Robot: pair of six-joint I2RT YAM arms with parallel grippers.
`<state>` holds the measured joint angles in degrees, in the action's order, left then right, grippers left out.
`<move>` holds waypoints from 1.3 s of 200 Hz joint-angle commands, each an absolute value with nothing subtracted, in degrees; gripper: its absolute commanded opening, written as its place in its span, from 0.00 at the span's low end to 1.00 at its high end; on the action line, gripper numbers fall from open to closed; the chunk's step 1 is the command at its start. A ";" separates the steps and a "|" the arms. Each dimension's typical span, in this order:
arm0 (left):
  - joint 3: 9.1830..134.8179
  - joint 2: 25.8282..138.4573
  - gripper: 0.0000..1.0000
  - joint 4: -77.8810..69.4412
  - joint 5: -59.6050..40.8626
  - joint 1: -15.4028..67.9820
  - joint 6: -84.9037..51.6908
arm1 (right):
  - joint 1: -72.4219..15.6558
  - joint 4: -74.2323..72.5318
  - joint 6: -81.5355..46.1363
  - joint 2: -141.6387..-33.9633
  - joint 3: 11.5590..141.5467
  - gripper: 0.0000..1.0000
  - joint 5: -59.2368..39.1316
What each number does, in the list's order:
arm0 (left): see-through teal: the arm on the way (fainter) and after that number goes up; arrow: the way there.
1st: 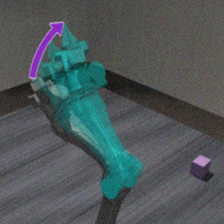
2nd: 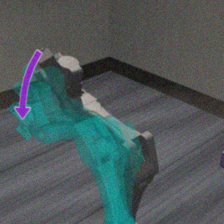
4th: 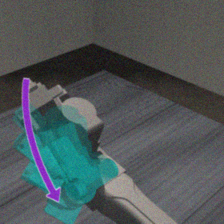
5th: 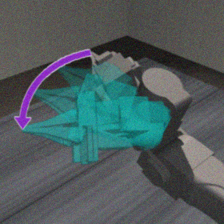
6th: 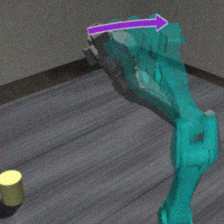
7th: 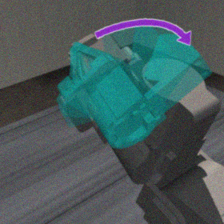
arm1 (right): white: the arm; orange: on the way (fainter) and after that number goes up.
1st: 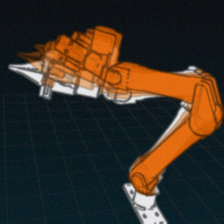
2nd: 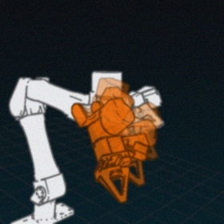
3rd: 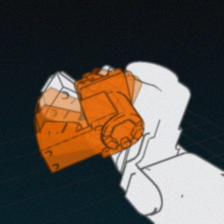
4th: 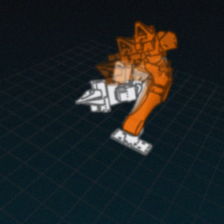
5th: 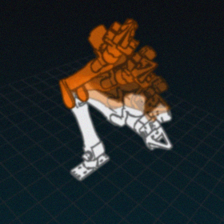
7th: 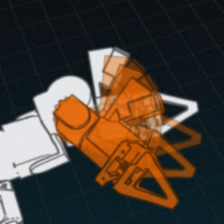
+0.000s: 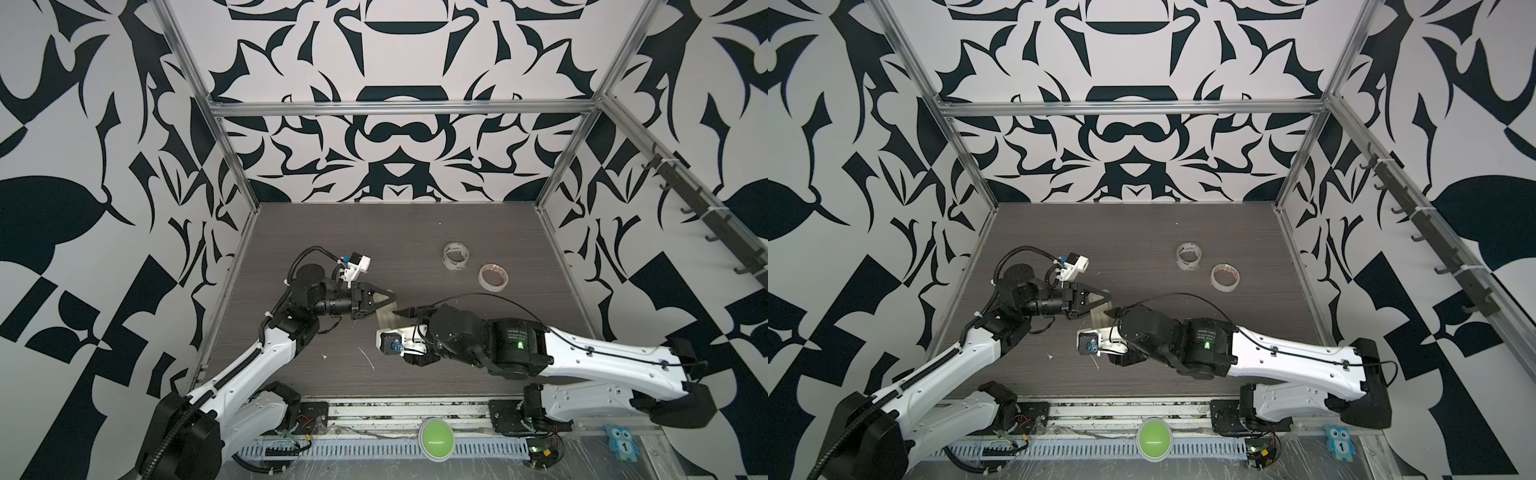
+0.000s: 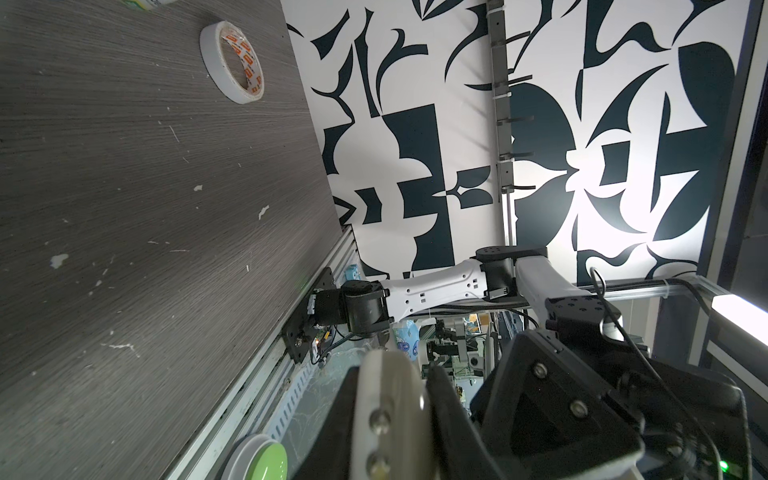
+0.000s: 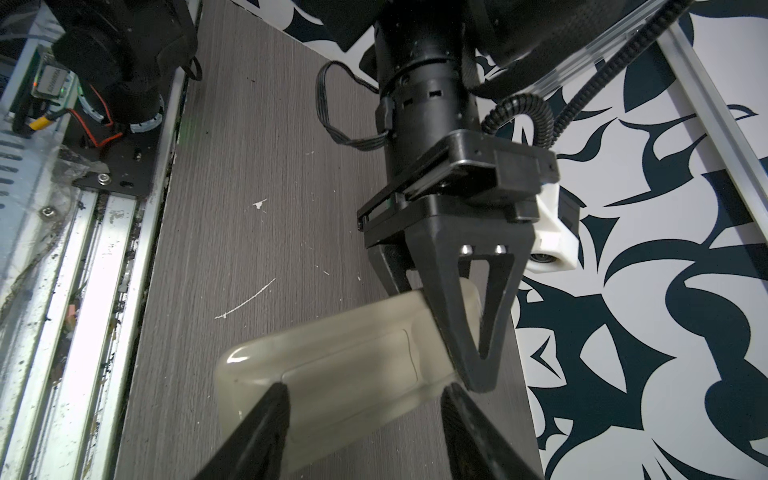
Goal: Load the batteries into the remote control
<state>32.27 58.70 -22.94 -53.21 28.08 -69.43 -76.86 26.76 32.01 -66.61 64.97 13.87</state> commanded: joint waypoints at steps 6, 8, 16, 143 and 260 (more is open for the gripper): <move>32.78 58.41 0.00 -25.88 -53.45 27.87 -70.66 | -77.08 31.46 31.29 -66.97 66.44 0.63 11.69; 32.78 58.42 0.00 -25.85 -53.46 27.86 -70.66 | -77.01 31.51 31.29 -67.02 66.44 0.63 11.69; 32.78 58.39 0.00 -25.80 -53.49 27.86 -70.66 | -76.99 31.64 31.29 -67.06 66.61 0.63 10.10; 33.43 58.09 0.00 -25.22 -53.75 27.86 -70.58 | -75.94 28.10 32.25 -70.23 66.87 0.63 20.89; 33.84 58.91 0.00 -25.22 -53.79 27.88 -70.66 | -75.96 24.76 34.37 -68.82 65.57 0.62 24.06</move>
